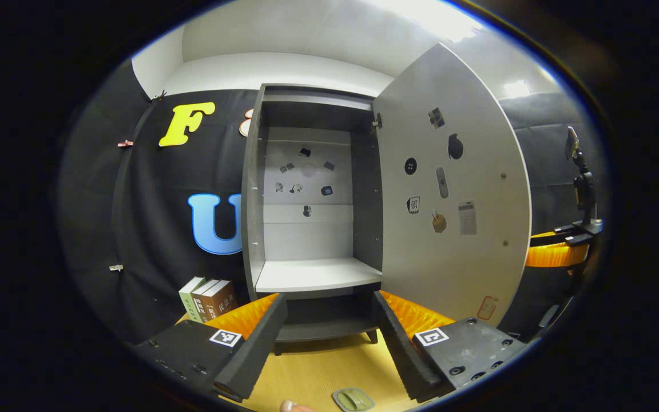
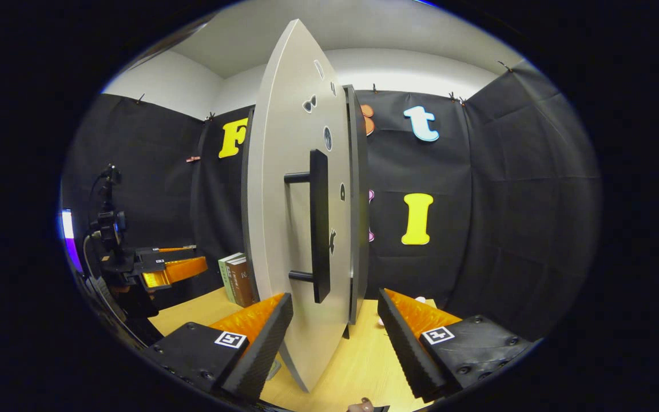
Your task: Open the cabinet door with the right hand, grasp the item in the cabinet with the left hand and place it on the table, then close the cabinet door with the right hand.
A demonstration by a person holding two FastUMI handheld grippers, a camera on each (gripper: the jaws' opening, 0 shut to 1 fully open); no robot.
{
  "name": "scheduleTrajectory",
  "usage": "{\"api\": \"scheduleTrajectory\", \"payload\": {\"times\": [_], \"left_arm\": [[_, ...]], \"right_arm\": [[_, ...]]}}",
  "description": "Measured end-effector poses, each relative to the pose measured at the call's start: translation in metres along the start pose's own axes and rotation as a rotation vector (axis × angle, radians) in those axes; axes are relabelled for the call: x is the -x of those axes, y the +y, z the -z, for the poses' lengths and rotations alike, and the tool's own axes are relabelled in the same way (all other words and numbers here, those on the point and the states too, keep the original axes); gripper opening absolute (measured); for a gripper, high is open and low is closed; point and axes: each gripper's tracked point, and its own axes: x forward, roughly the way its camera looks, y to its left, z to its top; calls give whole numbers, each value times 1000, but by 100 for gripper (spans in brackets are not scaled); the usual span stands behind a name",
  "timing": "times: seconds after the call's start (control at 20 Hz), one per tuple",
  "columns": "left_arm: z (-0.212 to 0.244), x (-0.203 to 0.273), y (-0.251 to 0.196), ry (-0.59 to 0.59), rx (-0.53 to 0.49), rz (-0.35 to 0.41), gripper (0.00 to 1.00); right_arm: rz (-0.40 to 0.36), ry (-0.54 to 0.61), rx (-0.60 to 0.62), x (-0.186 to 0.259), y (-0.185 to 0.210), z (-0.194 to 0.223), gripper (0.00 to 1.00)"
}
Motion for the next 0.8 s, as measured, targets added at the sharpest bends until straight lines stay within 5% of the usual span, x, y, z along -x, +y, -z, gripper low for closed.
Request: {"api": "scheduleTrajectory", "payload": {"times": [0.15, 0.55, 0.8], "left_arm": [[2, 7, 15, 19, 23, 14, 93], [14, 67, 101, 49, 19, -47, 94], [15, 85, 134, 45, 22, -92, 92]], "right_arm": [[1, 14, -28, -7, 21, 4, 95], [-164, -1, -92, -63, 136, 12, 97], [-179, -31, -149, -62, 145, 1, 98]]}}
